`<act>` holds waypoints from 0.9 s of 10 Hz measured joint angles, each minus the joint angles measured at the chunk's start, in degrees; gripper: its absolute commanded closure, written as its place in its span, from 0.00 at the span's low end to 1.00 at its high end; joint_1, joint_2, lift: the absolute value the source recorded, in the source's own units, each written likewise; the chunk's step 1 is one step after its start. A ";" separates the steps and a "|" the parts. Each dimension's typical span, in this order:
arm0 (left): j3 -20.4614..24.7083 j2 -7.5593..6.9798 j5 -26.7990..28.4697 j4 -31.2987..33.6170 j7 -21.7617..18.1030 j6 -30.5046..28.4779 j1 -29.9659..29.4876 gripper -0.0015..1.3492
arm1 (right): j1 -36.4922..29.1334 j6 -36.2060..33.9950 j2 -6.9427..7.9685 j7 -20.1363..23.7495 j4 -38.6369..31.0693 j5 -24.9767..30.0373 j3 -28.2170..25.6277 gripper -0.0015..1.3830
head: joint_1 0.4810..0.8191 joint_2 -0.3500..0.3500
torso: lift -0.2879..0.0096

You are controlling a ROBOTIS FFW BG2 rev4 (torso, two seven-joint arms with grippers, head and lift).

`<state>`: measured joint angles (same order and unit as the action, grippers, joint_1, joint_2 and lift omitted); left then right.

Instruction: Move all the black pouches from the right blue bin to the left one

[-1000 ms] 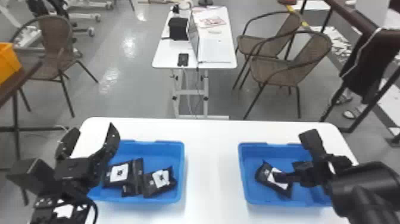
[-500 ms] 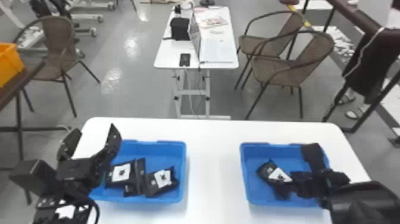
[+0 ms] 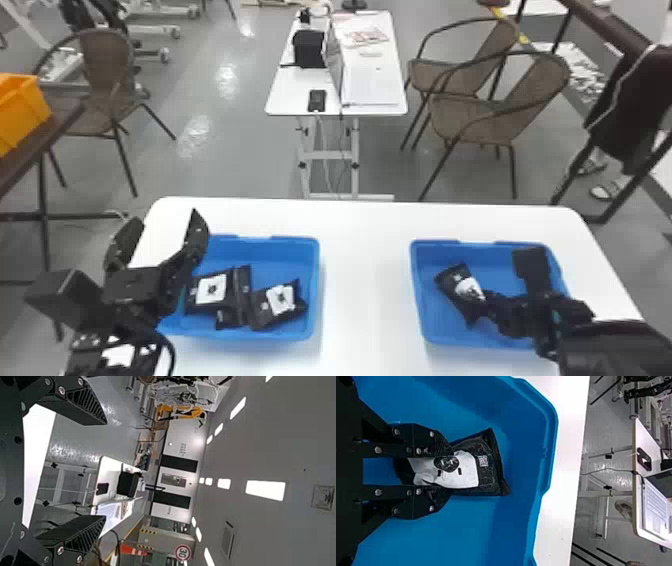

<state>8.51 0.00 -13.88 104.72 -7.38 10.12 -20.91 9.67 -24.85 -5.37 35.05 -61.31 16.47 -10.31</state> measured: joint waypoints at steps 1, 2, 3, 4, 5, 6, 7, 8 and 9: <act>-0.05 0.00 0.00 -0.08 0.00 0.11 0.00 0.14 | -1.14 -0.60 -0.01 -0.52 -2.23 -0.43 -0.04 0.85 | 0.63 0.53 | 1.00; -0.07 0.00 -0.02 -0.12 0.00 0.34 0.02 0.14 | -2.49 -1.03 0.04 -0.93 -4.94 -1.28 -0.07 0.85 | 0.63 0.53 | 1.00; -0.12 0.00 -0.16 -0.10 0.00 0.54 0.11 0.14 | -4.02 -1.21 0.10 -0.97 -8.10 -2.53 -0.07 0.85 | 0.63 0.53 | 1.00; -0.21 0.00 -0.51 0.08 0.00 0.50 0.22 0.14 | -5.93 -1.55 0.15 -0.89 -12.17 -4.08 -0.04 0.85 | 0.63 0.53 | 1.00; -0.30 0.00 -1.08 0.20 0.00 0.07 0.27 0.14 | -7.95 -2.19 0.18 -0.33 -17.02 -5.59 0.19 0.85 | 0.63 0.54 | 1.00; -0.59 0.00 -2.14 0.40 0.00 -0.85 0.41 0.14 | -9.23 -2.72 0.17 1.01 -21.70 -7.17 0.66 0.85 | 0.63 0.55 | 1.00; -1.05 0.00 -4.36 0.75 -0.07 -2.62 0.77 0.13 | -8.95 -2.88 -0.13 3.03 -24.82 -9.07 2.10 0.85 | 0.63 0.57 | 1.00; -1.67 -0.09 -6.87 1.39 -0.41 -5.25 1.37 0.13 | -6.70 -2.82 -0.94 4.83 -25.72 -11.34 5.26 0.85 | 0.63 0.61 | 1.00; -2.63 -1.05 -9.70 2.34 -1.00 -8.41 2.36 0.13 | -3.19 -2.11 -1.73 6.57 -24.52 -13.62 9.61 0.85 | 0.63 0.65 | 1.00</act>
<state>5.88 -1.05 -23.58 107.06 -8.38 1.71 -18.55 6.48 -26.96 -7.09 41.62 -85.83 2.86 -0.70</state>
